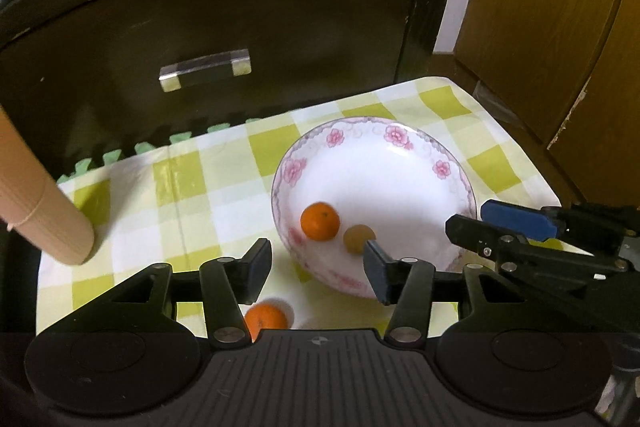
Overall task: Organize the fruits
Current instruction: 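Carry both fruits into the white flowered bowl and open both tools, then withdraw both open tools from the bowl back toward the remaining fruit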
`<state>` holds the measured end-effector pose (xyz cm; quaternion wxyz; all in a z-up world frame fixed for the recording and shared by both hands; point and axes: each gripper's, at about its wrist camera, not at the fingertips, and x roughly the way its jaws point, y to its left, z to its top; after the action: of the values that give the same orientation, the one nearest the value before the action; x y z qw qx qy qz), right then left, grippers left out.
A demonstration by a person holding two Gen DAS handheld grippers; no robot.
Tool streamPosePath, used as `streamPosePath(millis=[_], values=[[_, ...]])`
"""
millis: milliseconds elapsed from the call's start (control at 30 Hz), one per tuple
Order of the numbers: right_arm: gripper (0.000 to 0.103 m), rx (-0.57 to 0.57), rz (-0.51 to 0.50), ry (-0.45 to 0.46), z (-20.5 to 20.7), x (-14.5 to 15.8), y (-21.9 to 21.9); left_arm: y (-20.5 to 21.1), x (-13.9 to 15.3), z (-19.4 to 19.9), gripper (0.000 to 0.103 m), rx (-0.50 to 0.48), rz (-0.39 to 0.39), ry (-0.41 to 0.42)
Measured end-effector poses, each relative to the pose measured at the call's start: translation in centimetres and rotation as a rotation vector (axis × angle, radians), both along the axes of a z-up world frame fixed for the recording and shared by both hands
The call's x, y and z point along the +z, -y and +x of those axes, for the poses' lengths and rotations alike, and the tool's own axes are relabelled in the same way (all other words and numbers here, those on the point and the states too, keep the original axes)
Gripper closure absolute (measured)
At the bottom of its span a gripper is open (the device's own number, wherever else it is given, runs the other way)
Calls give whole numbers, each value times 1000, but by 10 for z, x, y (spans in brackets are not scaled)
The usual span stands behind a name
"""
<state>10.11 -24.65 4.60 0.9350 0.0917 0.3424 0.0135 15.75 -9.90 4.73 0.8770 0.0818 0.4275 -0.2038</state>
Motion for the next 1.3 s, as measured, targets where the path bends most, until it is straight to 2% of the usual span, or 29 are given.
streamPosePath(millis=[467, 1300], values=[[74, 10, 28, -13, -37, 1, -17, -13, 7, -36, 41, -12, -13, 2], [74, 34, 43, -73, -73, -8, -46, -39, 3, -80, 42, -5, 8, -1]])
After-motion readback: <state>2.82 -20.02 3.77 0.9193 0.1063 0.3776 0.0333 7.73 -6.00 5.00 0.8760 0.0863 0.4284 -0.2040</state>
